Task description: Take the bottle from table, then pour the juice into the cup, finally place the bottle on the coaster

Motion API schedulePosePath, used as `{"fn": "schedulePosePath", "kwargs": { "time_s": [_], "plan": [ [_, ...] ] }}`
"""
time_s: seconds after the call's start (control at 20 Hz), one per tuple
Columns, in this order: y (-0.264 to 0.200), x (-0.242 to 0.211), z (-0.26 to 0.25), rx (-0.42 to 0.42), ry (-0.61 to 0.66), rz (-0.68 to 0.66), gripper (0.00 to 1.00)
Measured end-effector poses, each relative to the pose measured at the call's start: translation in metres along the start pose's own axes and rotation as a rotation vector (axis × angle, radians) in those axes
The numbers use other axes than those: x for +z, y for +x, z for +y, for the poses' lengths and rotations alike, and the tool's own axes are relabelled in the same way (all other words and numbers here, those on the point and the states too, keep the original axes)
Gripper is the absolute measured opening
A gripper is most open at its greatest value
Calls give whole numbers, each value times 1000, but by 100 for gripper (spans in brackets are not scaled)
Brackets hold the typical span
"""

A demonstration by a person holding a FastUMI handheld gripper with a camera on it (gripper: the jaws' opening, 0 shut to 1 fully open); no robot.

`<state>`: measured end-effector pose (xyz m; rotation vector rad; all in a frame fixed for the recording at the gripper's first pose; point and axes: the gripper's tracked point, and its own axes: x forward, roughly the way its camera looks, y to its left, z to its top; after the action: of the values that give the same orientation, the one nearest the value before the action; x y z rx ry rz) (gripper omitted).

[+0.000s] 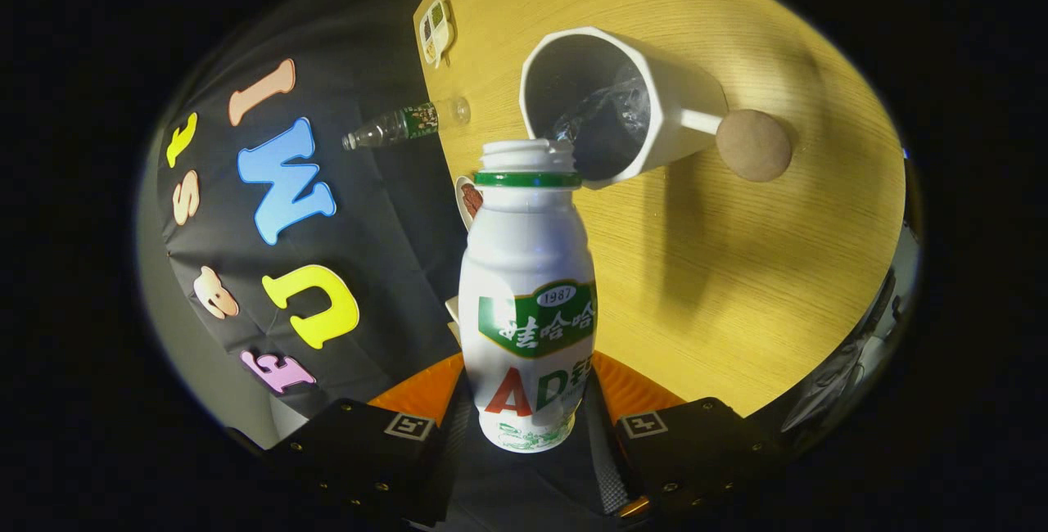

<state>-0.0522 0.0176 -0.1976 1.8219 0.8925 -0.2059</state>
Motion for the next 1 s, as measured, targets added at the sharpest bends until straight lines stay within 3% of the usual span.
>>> {"fn": "schedulePosePath", "kwargs": {
  "time_s": [1.0],
  "plan": [
    [-11, 0, 5, -33, 73, 56, 68]
  ]
}}
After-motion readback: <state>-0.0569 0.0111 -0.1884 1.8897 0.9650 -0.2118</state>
